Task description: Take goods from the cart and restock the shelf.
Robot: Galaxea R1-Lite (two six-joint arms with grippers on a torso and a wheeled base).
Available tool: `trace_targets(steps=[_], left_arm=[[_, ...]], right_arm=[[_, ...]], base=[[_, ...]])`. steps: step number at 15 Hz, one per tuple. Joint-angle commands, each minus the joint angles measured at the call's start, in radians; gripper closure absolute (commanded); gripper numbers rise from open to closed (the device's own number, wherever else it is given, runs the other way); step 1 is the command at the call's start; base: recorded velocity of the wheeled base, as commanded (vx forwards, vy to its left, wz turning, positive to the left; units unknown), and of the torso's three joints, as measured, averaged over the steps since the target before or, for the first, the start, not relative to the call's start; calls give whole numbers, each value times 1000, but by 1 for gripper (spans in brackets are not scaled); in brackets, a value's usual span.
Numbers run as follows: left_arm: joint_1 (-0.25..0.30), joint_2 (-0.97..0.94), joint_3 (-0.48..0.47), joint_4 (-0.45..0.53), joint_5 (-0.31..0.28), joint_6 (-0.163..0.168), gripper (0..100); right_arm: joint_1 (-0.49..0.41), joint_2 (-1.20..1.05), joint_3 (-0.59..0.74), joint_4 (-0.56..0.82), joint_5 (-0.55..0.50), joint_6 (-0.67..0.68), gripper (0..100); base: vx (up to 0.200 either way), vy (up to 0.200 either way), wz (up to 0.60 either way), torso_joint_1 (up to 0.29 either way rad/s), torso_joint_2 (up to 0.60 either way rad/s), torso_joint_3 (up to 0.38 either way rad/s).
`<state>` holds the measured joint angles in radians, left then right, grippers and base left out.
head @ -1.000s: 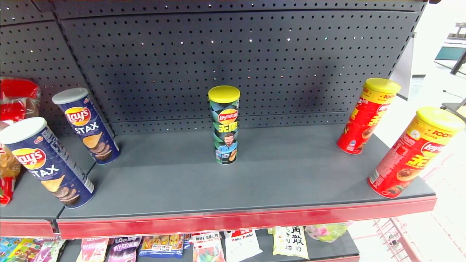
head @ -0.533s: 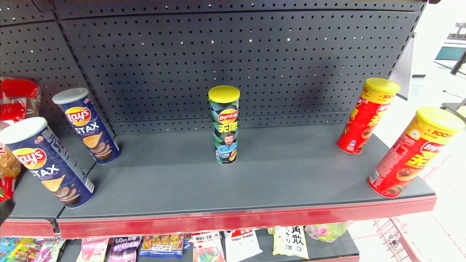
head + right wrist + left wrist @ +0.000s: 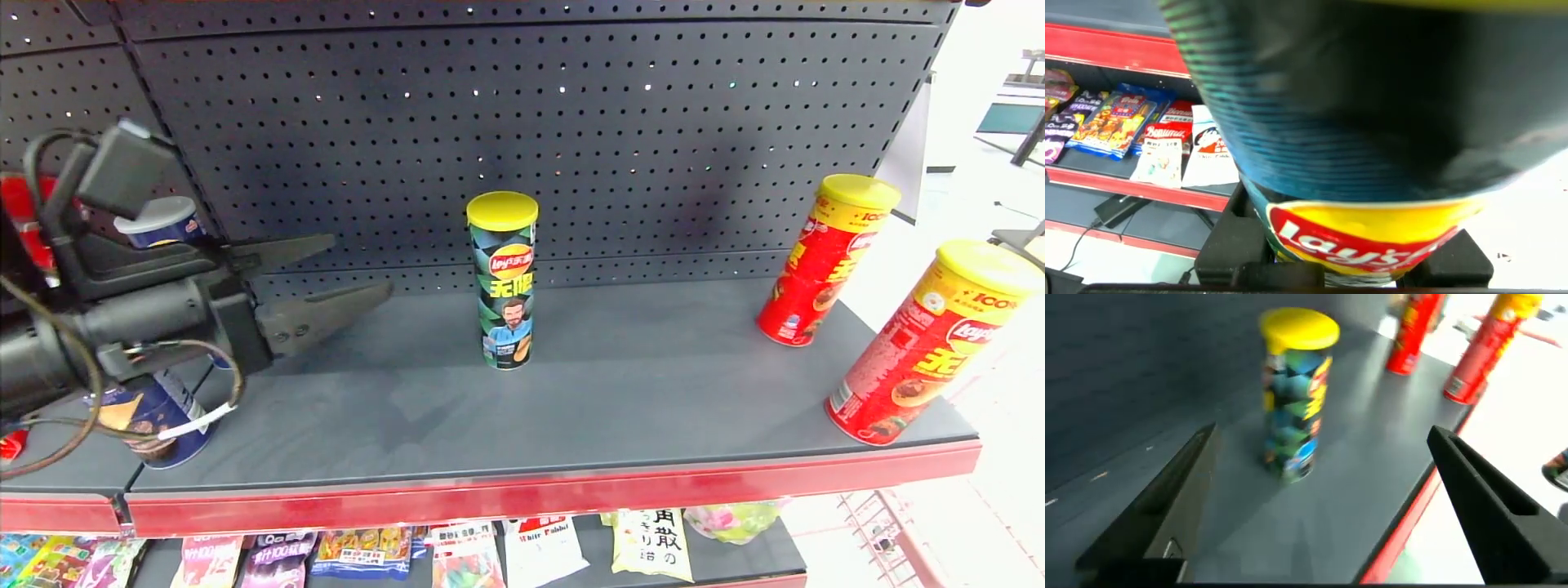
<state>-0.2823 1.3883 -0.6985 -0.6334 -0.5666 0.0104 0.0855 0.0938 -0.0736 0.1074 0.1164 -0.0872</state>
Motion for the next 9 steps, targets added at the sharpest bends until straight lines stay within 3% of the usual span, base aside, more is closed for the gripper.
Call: trace_targets(steps=[1, 3, 5, 9], left_arm=[[-43, 175, -58, -20, -12, 8, 0], [-40, 242, -99, -22, -27, 75, 0], [-40, 290, -130, -20, -53, 118, 0], [-43, 380, -217, -22, -56, 154, 0]], right_arm=[[0, 3, 0, 0, 0, 0, 100], [0, 3, 0, 0, 0, 0, 100], [0, 3, 0, 0, 0, 1, 100], [0, 1, 0, 0, -3, 1, 100]], base=[[0, 0, 0, 0, 0, 0], [0, 0, 0, 0, 0, 0], [0, 0, 0, 0, 0, 0], [0, 0, 0, 0, 0, 0]])
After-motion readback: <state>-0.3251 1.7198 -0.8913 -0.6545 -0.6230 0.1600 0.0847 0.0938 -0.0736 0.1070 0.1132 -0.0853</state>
